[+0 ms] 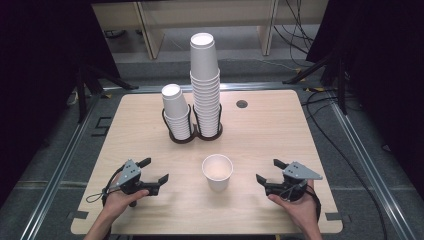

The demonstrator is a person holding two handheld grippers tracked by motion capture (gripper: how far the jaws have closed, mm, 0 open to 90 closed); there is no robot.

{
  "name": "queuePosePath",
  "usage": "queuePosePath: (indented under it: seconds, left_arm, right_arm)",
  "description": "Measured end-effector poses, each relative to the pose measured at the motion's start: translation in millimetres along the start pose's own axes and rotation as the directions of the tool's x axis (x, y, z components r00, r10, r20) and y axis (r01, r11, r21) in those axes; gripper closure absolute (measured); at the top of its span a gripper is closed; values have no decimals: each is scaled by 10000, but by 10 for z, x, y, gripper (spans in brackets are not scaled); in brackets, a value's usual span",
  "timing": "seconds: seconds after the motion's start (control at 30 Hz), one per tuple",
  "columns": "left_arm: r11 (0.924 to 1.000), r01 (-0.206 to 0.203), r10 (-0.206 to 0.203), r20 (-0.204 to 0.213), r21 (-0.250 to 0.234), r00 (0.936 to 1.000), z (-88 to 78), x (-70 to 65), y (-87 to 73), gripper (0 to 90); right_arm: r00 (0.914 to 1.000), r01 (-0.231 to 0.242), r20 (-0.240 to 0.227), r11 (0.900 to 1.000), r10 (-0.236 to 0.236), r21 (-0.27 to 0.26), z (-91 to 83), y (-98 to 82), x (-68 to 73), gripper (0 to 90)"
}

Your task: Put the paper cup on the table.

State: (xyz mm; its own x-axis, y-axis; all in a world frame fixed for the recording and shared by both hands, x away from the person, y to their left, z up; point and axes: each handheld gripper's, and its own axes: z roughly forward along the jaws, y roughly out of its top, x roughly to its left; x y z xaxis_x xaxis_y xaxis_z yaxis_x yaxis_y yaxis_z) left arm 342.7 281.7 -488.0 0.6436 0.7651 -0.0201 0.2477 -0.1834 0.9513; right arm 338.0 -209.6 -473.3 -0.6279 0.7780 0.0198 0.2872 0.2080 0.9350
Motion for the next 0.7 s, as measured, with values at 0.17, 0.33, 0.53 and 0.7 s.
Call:
queuePosePath:
  seconds: [0.17,0.33,0.53,0.7]
  left_arm:
    - [9999,76,-76,-25,-135,10000,-17,-5,2,73]
    - [10000,-50,50,-40,-75,10000,-8,-37,-20,72]
    - [10000,-64,64,-84,42,9999,-1,-33,-28,72]
    - [9999,27,-28,-61,-122,10000,7,-30,-23,72]
  right_arm:
    - [9971,-664,339,9966,681,-484,-90,-44,-125,152]
    - [9916,-591,1107,9952,675,-776,-174,-91,-180,152]
    - [9865,-629,1444,9931,769,-990,-223,-127,-214,151]
    - [9843,-606,1590,9929,764,-1024,-227,-141,-208,151]
